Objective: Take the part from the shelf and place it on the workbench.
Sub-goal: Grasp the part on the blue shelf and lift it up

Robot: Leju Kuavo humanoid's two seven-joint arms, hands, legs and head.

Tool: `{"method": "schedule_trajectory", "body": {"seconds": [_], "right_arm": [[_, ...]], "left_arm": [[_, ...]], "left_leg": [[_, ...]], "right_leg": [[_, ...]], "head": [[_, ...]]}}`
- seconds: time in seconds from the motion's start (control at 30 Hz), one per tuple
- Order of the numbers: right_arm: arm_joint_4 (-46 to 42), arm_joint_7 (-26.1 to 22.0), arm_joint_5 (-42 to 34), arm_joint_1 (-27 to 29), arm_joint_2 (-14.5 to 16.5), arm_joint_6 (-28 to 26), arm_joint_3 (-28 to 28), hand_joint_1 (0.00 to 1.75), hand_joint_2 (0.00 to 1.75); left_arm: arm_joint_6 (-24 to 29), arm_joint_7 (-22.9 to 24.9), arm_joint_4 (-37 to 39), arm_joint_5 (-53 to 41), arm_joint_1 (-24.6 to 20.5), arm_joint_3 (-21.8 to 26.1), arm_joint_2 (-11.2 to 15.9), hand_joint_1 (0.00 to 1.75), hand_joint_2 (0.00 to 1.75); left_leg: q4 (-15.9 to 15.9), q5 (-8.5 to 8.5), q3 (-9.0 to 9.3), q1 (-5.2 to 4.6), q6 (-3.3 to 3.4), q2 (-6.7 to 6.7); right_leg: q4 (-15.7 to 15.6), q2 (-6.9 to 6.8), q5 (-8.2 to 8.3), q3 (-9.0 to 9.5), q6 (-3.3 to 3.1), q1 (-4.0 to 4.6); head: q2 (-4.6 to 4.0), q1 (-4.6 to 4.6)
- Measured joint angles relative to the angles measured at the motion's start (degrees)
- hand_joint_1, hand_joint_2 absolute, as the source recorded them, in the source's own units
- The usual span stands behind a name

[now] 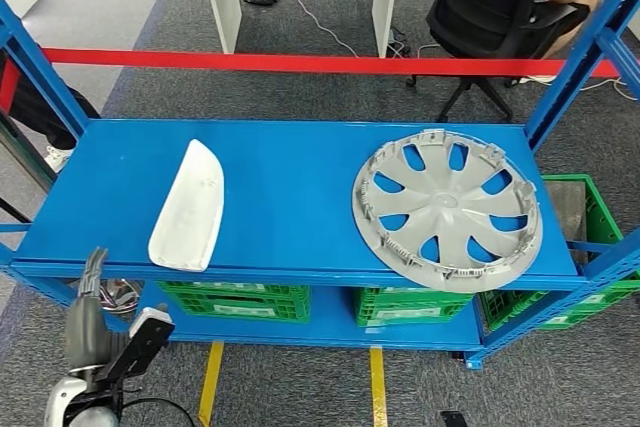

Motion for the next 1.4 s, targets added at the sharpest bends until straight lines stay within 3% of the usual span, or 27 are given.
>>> {"method": "schedule_trajectory", "body": {"seconds": [0.63,1.4], "right_arm": [[0.0,0.3,2.2,-0.5,0.0,0.7,0.0,0.0,0.0],[0.0,0.5,3.5,-0.7,-0.3,1.4,-0.2,0.0,0.0]], "left_arm": [[-0.7,3.0,5.1,-6.8,-5.6,-7.7,2.6,0.0,1.75],[-2.2,5.9,12.2,-9.3,-11.4,-10.8,3.7,0.0,1.75]], "left_leg": [[0.0,0.0,0.0,0.0,0.0,0.0],[0.0,0.0,-0.01,0.0,0.0,0.0]], "right_leg": [[0.0,0.01,0.0,-0.01,0.0,0.0],[0.0,0.01,0.0,-0.01,0.0,0.0]], "head": [[0.0,0.0],[0.0,0.0]]}}
